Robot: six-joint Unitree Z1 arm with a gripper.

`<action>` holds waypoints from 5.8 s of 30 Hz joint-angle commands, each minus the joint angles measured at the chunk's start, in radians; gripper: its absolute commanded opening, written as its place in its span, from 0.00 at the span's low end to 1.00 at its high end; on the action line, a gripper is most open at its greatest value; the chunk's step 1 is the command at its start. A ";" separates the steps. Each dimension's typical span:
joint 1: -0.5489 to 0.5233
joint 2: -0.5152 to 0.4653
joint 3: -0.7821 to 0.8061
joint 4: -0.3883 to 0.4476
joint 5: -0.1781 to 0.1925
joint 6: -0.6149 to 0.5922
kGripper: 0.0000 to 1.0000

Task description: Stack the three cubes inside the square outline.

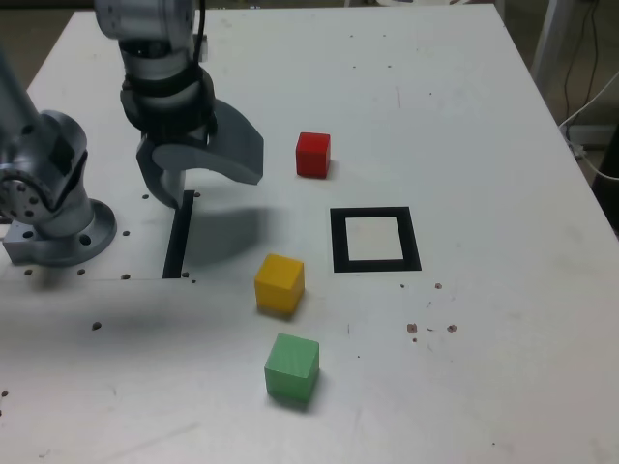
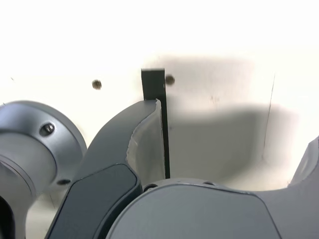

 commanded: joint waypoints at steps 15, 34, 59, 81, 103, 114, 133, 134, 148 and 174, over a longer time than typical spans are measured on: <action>-0.001 -0.028 -0.017 0.071 -0.078 0.007 0.99; 0.083 0.097 -0.293 0.196 -0.080 0.172 0.99; 0.312 0.434 -0.513 0.161 -0.006 0.311 0.90; 0.337 0.532 -0.522 0.093 -0.007 0.355 0.64; 0.351 0.490 -0.549 0.060 -0.018 0.360 0.21; 0.332 0.443 -0.517 0.036 -0.072 0.358 0.14; 0.028 0.352 -0.625 0.196 -0.089 0.018 0.15; 0.019 0.367 -0.636 0.199 -0.092 0.008 0.15; -0.087 0.511 -0.722 0.233 -0.102 -0.145 0.14; -0.099 0.599 -0.737 0.199 -0.017 -0.187 0.16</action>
